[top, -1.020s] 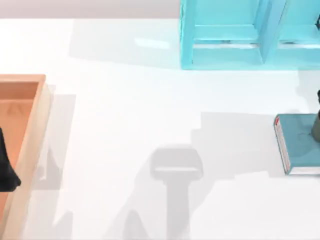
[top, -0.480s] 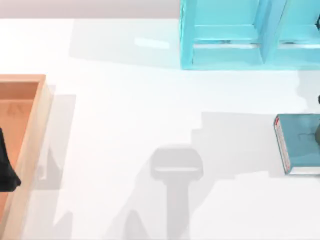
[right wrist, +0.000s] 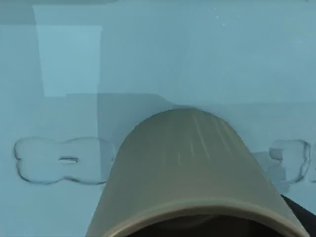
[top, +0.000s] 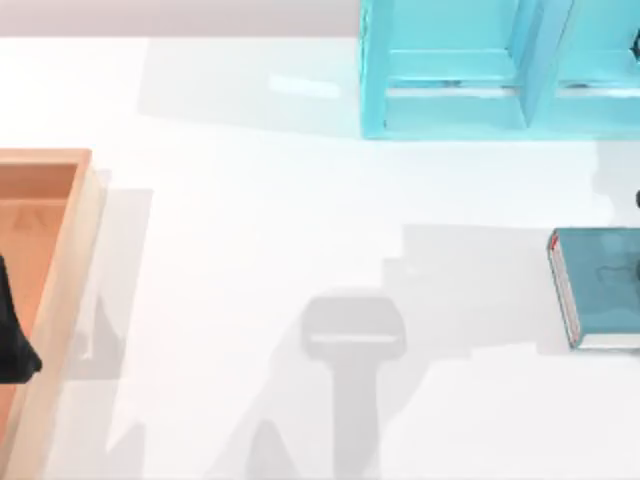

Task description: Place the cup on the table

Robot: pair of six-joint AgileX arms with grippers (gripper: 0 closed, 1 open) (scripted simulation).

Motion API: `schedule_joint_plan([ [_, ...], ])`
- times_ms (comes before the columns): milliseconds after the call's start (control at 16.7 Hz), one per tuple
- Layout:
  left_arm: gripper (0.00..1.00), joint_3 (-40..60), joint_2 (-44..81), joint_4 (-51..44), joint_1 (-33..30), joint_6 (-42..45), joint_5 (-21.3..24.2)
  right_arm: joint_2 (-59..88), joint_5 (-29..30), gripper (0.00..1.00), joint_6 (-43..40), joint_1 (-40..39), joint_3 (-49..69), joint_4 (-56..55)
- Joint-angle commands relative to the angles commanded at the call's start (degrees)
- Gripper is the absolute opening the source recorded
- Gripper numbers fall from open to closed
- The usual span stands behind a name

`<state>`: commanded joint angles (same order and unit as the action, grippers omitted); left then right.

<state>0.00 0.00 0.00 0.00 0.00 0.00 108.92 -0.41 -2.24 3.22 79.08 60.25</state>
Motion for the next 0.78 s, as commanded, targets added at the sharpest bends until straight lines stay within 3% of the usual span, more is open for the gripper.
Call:
schedule_joint_plan([
  [780, 1.0, 0.0, 0.0, 0.0, 0.0, 0.0, 0.0, -2.1, 0.0, 0.0, -0.1, 0.1, 8.9, 10.9],
])
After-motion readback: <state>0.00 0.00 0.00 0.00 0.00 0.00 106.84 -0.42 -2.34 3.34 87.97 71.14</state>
